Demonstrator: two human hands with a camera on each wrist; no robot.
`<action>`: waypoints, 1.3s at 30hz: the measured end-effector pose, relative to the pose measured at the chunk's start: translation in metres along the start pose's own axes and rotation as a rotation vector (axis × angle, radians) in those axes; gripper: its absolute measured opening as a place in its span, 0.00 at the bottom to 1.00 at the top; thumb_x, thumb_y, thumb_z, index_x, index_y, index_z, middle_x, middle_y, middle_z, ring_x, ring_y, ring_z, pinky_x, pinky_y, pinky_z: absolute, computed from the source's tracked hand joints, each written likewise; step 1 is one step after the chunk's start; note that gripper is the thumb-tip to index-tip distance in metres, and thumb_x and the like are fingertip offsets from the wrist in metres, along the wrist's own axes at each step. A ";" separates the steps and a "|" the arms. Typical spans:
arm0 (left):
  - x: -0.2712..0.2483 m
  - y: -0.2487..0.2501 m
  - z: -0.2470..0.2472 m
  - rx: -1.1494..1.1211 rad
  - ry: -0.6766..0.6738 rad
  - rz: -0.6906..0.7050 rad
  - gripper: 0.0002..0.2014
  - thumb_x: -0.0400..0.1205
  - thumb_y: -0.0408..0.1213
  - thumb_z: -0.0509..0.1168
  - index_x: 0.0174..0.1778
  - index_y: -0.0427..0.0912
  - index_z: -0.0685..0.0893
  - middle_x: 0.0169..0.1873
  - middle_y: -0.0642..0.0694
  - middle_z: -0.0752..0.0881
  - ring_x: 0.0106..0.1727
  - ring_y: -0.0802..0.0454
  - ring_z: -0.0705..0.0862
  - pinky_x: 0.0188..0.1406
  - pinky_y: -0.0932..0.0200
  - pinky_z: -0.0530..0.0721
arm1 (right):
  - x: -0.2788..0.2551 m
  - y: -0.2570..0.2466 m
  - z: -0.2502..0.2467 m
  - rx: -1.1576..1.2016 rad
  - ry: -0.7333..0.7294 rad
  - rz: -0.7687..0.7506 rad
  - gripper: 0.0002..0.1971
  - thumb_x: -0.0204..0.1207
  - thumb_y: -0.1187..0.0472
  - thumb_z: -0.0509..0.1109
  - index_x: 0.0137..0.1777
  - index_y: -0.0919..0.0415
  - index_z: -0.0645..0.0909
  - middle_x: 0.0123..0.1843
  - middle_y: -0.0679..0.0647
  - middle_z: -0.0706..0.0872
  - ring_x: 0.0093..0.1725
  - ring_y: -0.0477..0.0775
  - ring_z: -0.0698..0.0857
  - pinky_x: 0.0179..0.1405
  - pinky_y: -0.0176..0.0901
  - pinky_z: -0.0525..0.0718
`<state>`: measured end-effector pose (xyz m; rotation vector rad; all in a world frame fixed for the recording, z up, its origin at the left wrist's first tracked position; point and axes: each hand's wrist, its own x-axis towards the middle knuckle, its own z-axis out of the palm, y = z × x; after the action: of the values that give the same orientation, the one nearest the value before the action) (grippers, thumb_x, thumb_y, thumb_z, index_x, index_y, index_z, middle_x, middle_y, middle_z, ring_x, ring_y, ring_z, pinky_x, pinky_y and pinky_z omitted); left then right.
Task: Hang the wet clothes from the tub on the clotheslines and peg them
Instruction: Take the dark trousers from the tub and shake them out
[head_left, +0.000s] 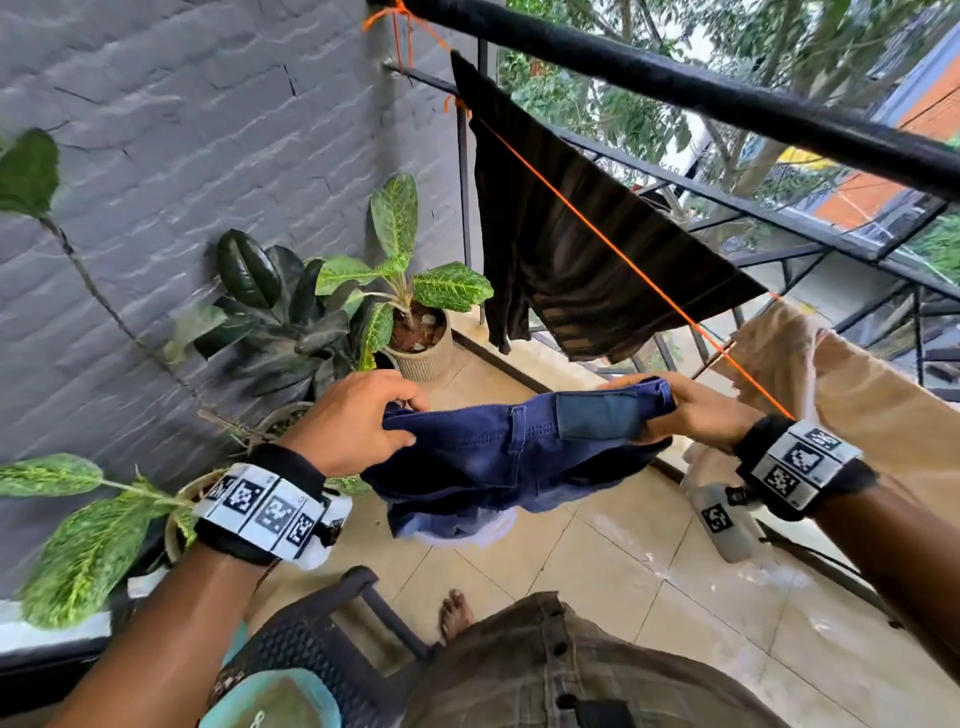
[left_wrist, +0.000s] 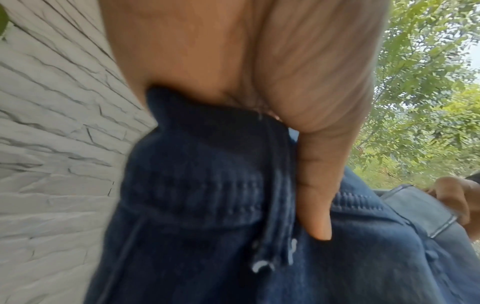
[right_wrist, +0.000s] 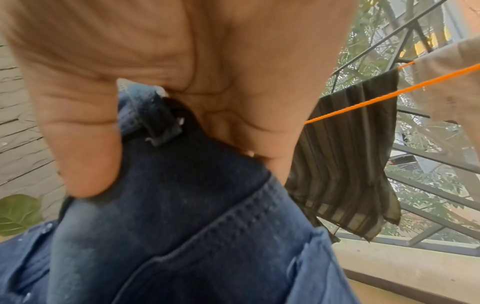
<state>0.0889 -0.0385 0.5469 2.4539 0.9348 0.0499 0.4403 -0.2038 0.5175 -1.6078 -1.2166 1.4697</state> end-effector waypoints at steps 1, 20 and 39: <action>-0.001 0.002 -0.002 0.000 -0.011 0.012 0.13 0.70 0.36 0.79 0.43 0.57 0.85 0.41 0.57 0.82 0.43 0.53 0.81 0.42 0.56 0.74 | -0.006 0.001 0.000 0.003 -0.018 0.018 0.31 0.57 0.74 0.73 0.66 0.66 0.82 0.62 0.64 0.88 0.59 0.57 0.87 0.60 0.50 0.84; 0.003 0.002 0.005 0.028 0.069 0.045 0.23 0.72 0.33 0.78 0.58 0.62 0.85 0.51 0.57 0.75 0.44 0.53 0.81 0.43 0.55 0.79 | -0.060 0.003 0.025 -0.267 0.469 -0.507 0.07 0.73 0.70 0.73 0.46 0.59 0.90 0.46 0.60 0.88 0.46 0.55 0.88 0.48 0.45 0.85; 0.055 0.047 0.045 -0.762 0.307 0.040 0.19 0.74 0.18 0.71 0.46 0.50 0.82 0.40 0.51 0.86 0.39 0.61 0.83 0.41 0.69 0.79 | -0.151 0.007 -0.014 0.082 0.750 -0.074 0.18 0.65 0.78 0.73 0.35 0.50 0.90 0.31 0.44 0.88 0.33 0.41 0.83 0.34 0.27 0.79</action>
<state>0.1688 -0.0541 0.5221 1.7719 0.7901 0.6816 0.4637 -0.3435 0.5729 -1.7891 -0.7546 0.7279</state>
